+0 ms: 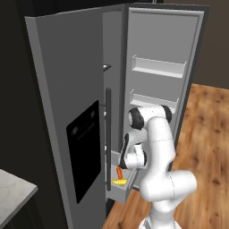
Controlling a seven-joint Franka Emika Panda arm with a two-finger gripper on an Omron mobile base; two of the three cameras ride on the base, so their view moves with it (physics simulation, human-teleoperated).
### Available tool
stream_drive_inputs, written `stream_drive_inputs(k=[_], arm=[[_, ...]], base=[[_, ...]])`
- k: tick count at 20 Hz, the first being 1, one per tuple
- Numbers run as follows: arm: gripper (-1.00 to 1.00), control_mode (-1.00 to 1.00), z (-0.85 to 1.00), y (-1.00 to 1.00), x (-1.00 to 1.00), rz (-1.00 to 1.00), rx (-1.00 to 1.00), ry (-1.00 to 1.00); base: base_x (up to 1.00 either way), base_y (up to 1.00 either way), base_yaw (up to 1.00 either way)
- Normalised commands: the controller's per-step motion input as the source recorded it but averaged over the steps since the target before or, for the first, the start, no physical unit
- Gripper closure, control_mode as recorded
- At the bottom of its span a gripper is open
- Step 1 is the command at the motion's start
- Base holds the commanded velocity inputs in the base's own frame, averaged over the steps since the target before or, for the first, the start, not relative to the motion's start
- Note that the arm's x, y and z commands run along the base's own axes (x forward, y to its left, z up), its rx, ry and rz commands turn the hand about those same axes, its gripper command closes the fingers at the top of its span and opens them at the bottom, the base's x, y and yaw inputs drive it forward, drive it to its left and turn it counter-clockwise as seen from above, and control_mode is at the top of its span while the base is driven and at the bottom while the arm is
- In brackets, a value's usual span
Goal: Place the carrot and corn inside the fridge drawer. Close the drawer after placing the vegetables.
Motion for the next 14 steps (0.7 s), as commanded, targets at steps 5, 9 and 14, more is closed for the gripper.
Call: stream_drive_inputs(k=[5, 9, 14], arm=[[-1.0, -1.0, -0.13, -0.57, -0.98, -0.1, 0.04, -0.19], [-1.0, -1.0, -0.13, -0.62, -0.46, -0.05, 0.06, -0.14], [-1.0, -1.0, -0.5, -0.46, 0.23, 0.01, 0.09, -0.25]], base=[[0.0, 0.0, 0.0], [0.0, 0.0, 0.0], [0.0, 0.0, 0.0]])
